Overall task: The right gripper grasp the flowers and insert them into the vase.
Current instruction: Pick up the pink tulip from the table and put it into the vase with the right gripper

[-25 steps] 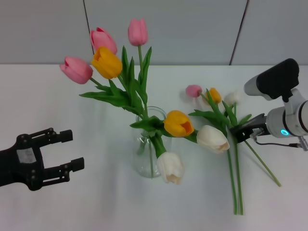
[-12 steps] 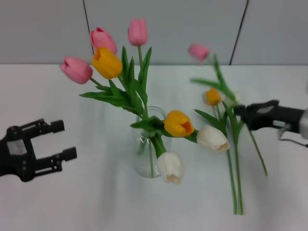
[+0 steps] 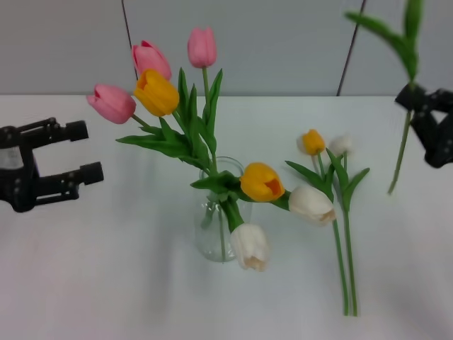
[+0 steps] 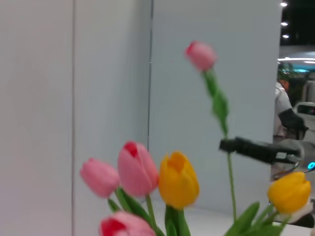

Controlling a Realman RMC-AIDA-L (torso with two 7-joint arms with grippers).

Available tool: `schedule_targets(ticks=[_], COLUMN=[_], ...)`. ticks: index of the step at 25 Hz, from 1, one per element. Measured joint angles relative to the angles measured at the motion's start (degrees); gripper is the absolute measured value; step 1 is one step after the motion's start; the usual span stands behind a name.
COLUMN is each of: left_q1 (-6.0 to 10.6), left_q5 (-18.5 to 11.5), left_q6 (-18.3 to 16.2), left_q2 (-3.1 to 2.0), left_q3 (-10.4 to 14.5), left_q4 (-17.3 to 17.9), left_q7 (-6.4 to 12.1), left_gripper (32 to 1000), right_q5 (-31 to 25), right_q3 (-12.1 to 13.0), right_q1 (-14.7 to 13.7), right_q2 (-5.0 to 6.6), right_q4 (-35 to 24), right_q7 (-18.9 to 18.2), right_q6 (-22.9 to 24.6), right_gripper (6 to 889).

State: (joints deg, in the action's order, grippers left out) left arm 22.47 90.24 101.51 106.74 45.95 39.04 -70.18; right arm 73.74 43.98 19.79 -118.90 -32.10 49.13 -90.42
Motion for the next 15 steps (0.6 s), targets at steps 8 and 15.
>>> schedule_targets(ticks=[8, 15], left_q1=[-3.08, 1.95], left_q5=[-1.8, 1.5], left_q6=[0.9, -0.4], left_q2=[0.19, 0.74], left_q3=[0.1, 3.8], left_q4=[0.7, -3.4], left_q7=[0.50, 3.16], left_gripper=[799, 799], right_q5=[-4.0, -2.1], right_q3=[0.7, 1.4], right_q1=[10.8, 20.0], right_q2=[0.08, 0.55], right_q4=[4.5, 6.4], right_q7=[2.8, 13.3], right_q6=[-1.6, 11.0], right_gripper=[27, 28])
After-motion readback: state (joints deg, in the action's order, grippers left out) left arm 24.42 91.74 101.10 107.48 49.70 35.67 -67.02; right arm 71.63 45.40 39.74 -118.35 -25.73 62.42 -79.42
